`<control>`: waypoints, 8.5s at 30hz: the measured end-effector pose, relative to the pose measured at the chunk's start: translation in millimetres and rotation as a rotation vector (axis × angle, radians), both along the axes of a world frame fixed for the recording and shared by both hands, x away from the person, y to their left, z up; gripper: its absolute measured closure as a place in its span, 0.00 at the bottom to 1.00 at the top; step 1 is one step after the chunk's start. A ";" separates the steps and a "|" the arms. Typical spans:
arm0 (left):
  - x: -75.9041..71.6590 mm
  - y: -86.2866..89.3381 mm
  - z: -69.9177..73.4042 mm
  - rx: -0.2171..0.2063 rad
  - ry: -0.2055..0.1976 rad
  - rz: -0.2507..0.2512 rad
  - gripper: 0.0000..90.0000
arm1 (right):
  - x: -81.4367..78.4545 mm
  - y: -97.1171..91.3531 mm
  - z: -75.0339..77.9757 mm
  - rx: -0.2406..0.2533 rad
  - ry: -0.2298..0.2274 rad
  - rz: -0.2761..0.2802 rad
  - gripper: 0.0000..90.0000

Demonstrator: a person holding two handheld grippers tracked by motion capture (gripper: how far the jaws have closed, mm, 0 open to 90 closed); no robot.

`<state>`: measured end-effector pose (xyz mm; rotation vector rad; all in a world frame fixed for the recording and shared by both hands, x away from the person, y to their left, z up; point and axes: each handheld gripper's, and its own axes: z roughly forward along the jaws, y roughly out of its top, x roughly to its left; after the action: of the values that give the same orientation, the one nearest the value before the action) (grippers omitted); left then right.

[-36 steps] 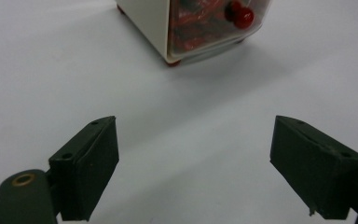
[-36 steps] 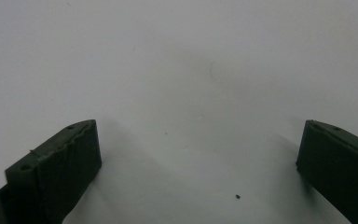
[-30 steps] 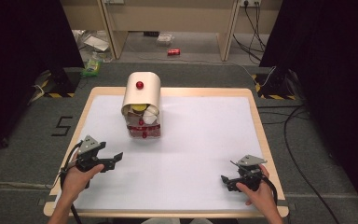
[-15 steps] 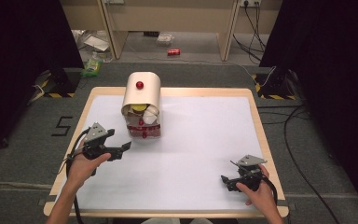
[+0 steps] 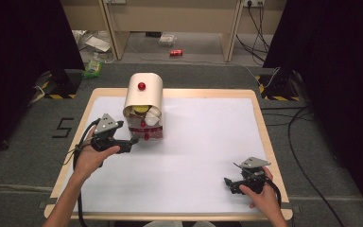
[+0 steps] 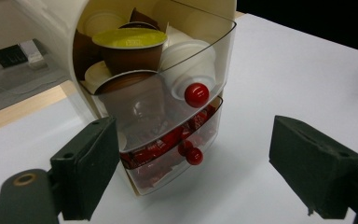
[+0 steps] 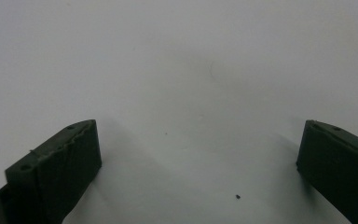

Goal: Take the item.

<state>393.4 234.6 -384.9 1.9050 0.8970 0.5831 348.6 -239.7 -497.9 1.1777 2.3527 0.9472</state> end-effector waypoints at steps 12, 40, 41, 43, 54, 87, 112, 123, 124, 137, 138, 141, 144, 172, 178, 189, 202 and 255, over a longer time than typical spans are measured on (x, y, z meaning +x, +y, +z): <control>2.7 -16.1 9.9 0.024 -0.033 -0.030 0.18 | 0.0 0.0 0.0 0.000 0.000 0.000 0.00; 32.6 -32.6 10.4 0.059 -0.021 -0.015 0.17 | 0.0 0.0 0.0 0.000 0.000 0.000 0.00; 32.6 -32.5 10.8 0.057 -0.018 -0.016 0.17 | -0.1 0.0 -0.1 0.000 0.001 0.000 0.00; 32.5 -32.4 11.2 0.055 -0.012 -0.016 0.17 | -0.1 0.0 -0.1 0.001 0.001 0.000 0.00; 13.9 -28.8 11.7 0.037 0.023 -0.054 0.17 | 0.0 0.0 0.0 0.000 0.000 0.000 0.00; -27.1 -28.7 -0.5 0.021 0.007 -0.076 0.17 | -0.2 0.2 -0.1 0.001 0.000 -0.001 0.00; -26.8 -18.1 15.3 -0.007 0.020 -0.070 0.18 | -0.1 0.2 -0.1 0.001 0.000 -0.001 0.00; -2.7 -23.7 25.6 0.030 0.009 -0.019 0.23 | -0.1 0.1 0.0 0.000 0.000 0.000 0.00; -0.6 -24.6 25.4 0.032 0.012 -0.016 0.23 | -0.1 0.0 -0.1 0.000 0.000 0.000 0.00; 21.7 -29.6 11.6 0.082 0.062 0.005 0.35 | -0.1 0.0 -0.1 0.000 0.000 0.000 0.00; 21.7 -29.6 11.6 0.082 0.062 0.005 0.37 | -0.1 0.0 -0.1 0.000 0.000 0.000 0.00; 21.6 -27.8 11.5 0.073 0.063 -0.002 0.42 | 0.0 0.1 -0.1 0.000 0.000 0.000 0.00; 20.8 -27.7 12.0 0.078 0.058 -0.007 0.42 | -0.1 0.2 -0.1 0.001 0.000 -0.001 0.00; -6.8 9.5 40.9 0.009 0.012 -0.005 0.43 | -0.1 0.2 -0.1 0.001 0.001 -0.001 0.00; -9.8 28.6 42.3 0.006 0.005 0.030 0.42 | -0.1 0.2 -0.1 0.001 0.000 -0.001 0.00; -15.1 66.0 28.6 -0.007 0.011 0.128 0.42 | -0.1 0.2 -0.1 0.000 -0.001 0.000 0.00; -14.9 82.6 -14.2 -0.037 0.052 0.215 0.42 | -0.1 0.2 -0.1 0.000 -0.001 0.000 0.00; -8.5 99.0 -94.6 -0.003 0.178 0.272 0.42 | -0.2 0.1 -0.2 -0.002 -0.004 0.002 0.00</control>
<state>384.9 333.6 -479.5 1.8663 1.2845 0.5769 348.3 -239.6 -498.1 1.1723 2.3518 0.9467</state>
